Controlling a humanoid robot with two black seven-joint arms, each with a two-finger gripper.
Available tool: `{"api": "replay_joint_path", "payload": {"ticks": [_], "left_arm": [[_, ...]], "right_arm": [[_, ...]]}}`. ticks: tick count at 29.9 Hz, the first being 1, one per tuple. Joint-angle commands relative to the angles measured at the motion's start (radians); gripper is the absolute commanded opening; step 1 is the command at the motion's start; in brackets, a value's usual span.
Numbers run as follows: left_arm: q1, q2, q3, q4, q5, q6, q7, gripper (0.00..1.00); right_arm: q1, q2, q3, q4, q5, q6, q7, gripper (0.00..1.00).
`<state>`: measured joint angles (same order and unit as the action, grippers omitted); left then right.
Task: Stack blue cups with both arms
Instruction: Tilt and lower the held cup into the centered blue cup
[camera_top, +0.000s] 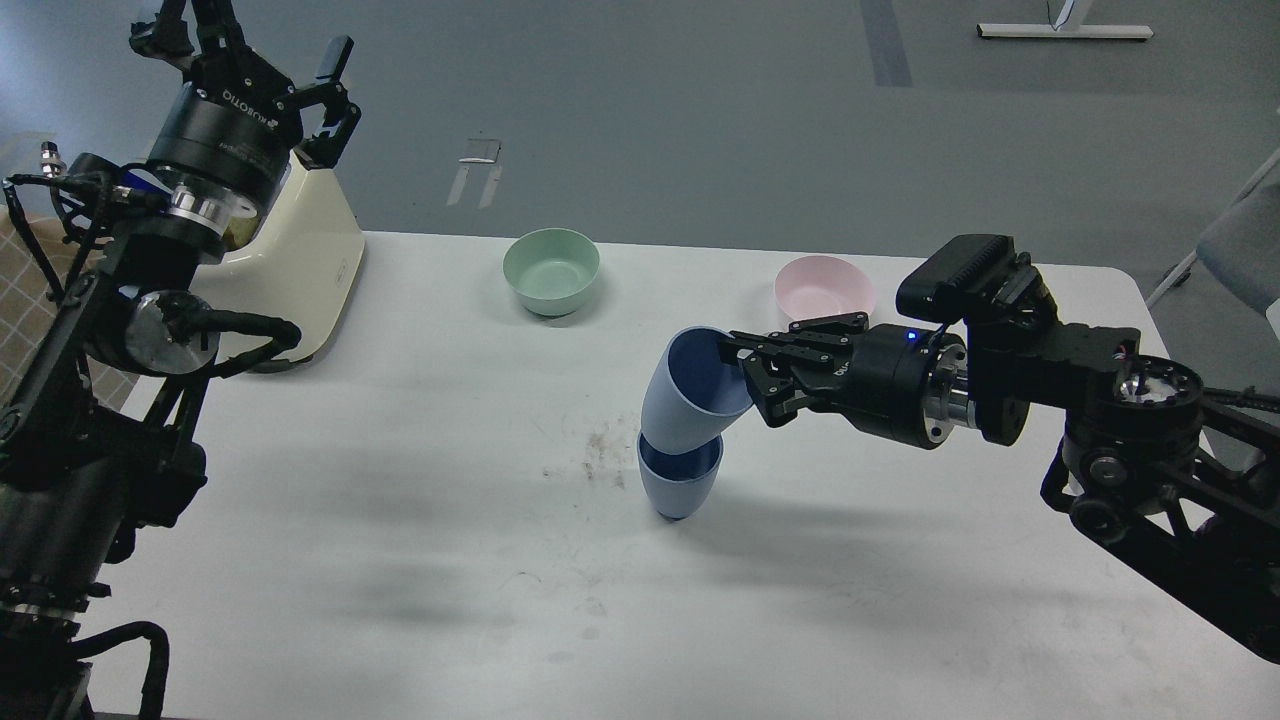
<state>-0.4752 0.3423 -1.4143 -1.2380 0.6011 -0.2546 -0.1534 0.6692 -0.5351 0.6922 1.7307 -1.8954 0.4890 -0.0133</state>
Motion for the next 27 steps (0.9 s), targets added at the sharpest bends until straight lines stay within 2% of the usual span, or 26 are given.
{"api": "replay_joint_path", "payload": {"ticks": [1,27], "left_arm": [[0.001,0.000,0.000,0.000,-0.001,0.000,-0.002,0.98],[0.004,0.000,-0.002,0.000,-0.001,0.000,-0.002,0.98]], "right_arm": [[-0.003,0.004,0.000,-0.002,-0.027,0.000,-0.002,0.00],[-0.028,0.007,-0.002,0.000,-0.033,0.000,-0.013,0.00]]}}
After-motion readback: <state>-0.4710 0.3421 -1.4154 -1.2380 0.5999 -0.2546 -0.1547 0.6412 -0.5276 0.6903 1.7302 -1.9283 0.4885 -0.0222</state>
